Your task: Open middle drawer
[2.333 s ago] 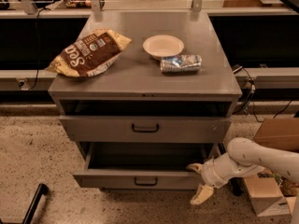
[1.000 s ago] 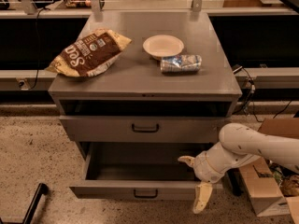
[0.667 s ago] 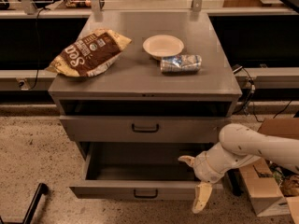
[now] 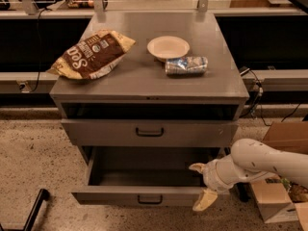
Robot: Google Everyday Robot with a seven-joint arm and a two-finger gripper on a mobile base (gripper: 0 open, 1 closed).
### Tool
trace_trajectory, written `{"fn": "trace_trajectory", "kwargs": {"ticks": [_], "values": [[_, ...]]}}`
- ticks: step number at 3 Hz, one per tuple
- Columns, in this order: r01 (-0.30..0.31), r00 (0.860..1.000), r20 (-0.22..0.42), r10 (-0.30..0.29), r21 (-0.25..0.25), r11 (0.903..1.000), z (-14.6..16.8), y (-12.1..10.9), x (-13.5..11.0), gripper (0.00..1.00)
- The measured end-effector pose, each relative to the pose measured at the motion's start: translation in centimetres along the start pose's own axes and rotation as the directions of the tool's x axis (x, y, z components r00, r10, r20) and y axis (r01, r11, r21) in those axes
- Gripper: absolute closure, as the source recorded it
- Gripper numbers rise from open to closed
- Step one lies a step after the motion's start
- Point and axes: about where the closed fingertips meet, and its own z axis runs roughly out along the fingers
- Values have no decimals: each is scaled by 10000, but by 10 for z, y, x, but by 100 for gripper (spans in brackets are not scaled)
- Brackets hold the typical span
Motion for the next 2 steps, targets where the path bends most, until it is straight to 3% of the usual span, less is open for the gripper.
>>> {"fn": "trace_trajectory", "kwargs": {"ticks": [1,2], "values": [[-10,9998,-205,21,546,9985,-10,-12,-5,42],[141,9999,-12,-140,727,9973,-11,-25,-7,65]]}}
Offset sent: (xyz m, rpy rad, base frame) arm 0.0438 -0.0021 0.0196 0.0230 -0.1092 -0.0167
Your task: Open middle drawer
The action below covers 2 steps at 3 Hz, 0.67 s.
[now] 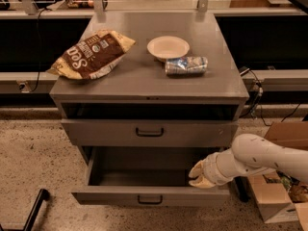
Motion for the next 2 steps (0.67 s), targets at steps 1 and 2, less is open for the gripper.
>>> {"fn": "trace_trajectory", "kwargs": {"ticks": [1,2], "values": [[268,9996,43,-268,96,9996,-1,-8,-8,96],[268,9996,47,-269,82,9996,0,-8,-8,100]]}}
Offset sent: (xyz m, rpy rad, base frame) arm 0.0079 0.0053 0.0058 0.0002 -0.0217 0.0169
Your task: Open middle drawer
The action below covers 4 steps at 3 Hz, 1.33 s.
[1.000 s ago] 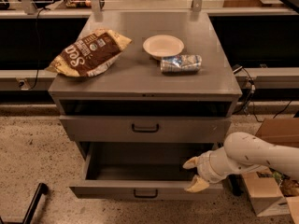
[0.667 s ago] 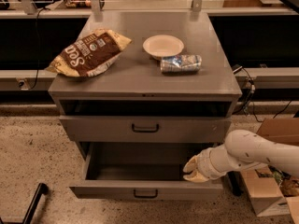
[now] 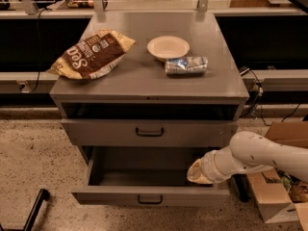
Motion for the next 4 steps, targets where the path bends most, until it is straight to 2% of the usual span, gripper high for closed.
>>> {"fn": "trace_trajectory", "kwargs": {"ticks": [1,2,3,4], "values": [[0,10000,0,0,-1,10000,0,0,0,100],[280,9995,-127,-279,57,9996,10,-4,-4,100],[802,9960,-409,-791,246,9965,23,-17,-11,100],[1014,9933,-595,-992,355,9942,41,-22,1,100]]}}
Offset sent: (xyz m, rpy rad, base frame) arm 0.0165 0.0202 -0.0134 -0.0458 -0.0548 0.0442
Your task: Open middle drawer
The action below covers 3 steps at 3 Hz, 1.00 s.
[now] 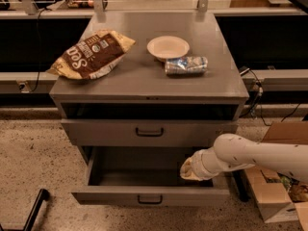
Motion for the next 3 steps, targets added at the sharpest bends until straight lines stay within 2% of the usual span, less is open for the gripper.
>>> {"fn": "trace_trajectory", "kwargs": {"ticks": [1,2,3], "values": [[77,9999,130,-77,-8,10000,24,4,19,100],[486,9988,61,-486,-135,9987,51,1,40,100],[487,9988,61,-486,-136,9987,51,1,40,100]]}}
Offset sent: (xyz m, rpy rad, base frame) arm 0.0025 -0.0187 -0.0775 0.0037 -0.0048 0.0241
